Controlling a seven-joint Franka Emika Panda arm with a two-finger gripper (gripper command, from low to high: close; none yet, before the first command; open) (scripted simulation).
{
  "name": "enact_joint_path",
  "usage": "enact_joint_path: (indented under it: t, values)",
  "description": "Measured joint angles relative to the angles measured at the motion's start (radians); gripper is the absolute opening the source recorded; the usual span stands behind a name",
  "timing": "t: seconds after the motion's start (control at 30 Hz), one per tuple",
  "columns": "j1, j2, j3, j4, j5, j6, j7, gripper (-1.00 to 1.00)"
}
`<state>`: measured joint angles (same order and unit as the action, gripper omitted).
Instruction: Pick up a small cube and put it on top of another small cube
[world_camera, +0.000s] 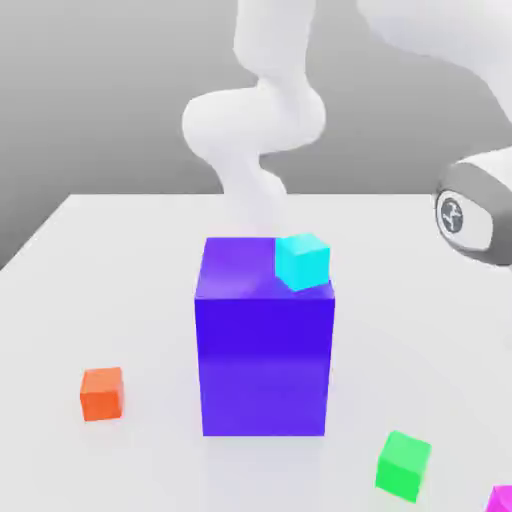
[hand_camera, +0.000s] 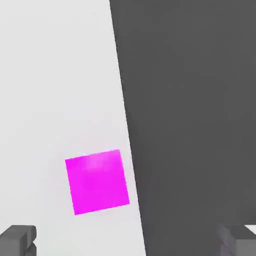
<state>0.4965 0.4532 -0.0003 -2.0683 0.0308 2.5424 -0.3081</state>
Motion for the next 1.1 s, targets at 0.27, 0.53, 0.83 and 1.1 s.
enact_joint_path:
  t: [0.27, 0.53, 0.83, 1.1]
  values:
    - [0.015, 0.170, -0.001, 0.039, -0.028, 0.110, -0.018, -1.00]
    - [0.014, 0.045, -0.003, 0.002, -0.030, 0.022, -0.025, -1.00]
    - [-0.071, -0.248, -0.020, -0.303, -0.046, 0.037, -0.264, -1.00]
    - [-0.098, -0.170, -0.016, -0.383, -0.019, 0.190, -0.358, 1.00]
